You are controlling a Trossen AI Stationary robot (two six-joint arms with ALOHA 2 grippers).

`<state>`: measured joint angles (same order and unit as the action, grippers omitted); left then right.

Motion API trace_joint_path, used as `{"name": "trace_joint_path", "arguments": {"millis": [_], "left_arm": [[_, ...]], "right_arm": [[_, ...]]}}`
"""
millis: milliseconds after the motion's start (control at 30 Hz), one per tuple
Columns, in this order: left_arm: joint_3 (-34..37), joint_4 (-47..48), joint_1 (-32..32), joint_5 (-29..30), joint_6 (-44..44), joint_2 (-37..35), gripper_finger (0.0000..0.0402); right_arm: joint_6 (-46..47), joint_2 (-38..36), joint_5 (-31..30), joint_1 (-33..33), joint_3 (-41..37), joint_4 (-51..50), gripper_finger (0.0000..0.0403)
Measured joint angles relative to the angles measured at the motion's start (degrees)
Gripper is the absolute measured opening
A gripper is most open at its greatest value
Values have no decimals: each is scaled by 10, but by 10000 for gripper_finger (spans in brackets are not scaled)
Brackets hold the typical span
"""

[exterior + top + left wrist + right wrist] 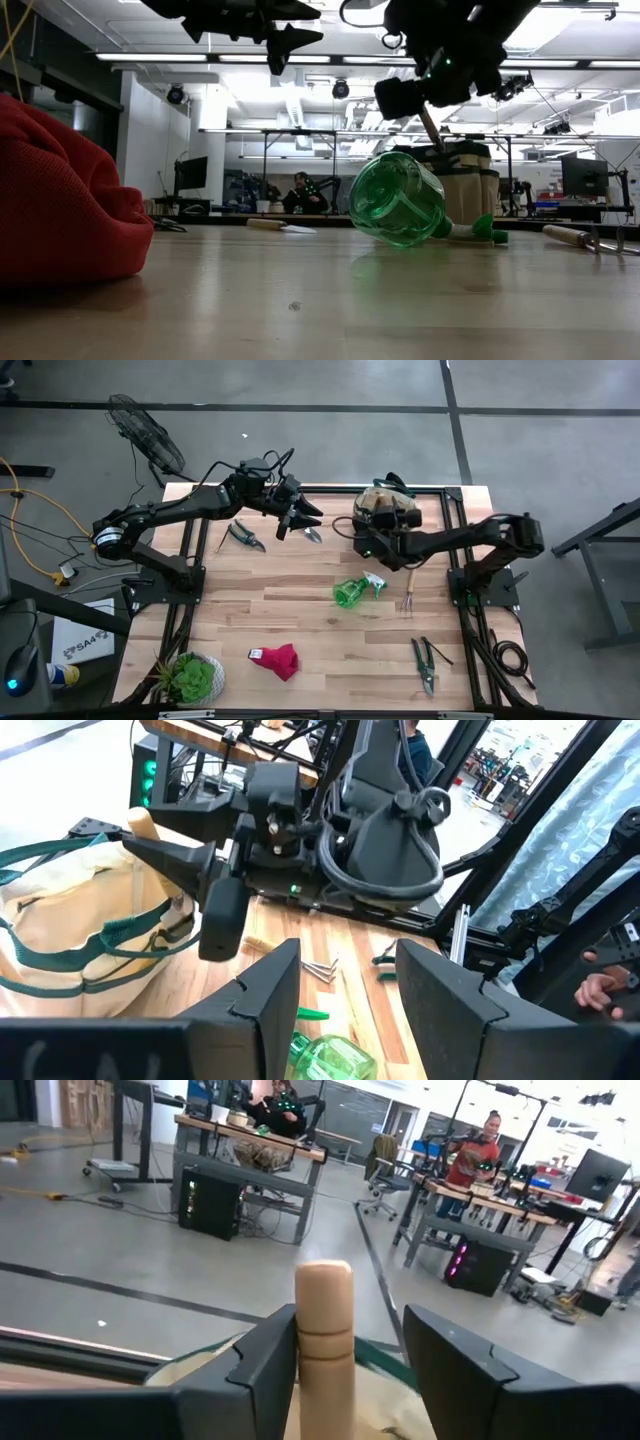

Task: Pick & Place Garden tools in Gardening bag
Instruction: Put the bottom gardening trowel into the gardening bag

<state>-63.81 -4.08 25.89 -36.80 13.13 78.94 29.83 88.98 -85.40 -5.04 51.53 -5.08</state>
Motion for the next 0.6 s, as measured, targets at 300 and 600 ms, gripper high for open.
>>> {"name": "trace_joint_path", "arguments": {"millis": [300, 600], "left_arm": [[0, 0, 0, 0, 2, 0, 164], [0, 0, 0, 0, 2, 0, 164]], "right_arm": [[-17, -27, -2, 1, 0, -3, 174], [-16, -33, 16, 2, 0, -4, 138]]}}
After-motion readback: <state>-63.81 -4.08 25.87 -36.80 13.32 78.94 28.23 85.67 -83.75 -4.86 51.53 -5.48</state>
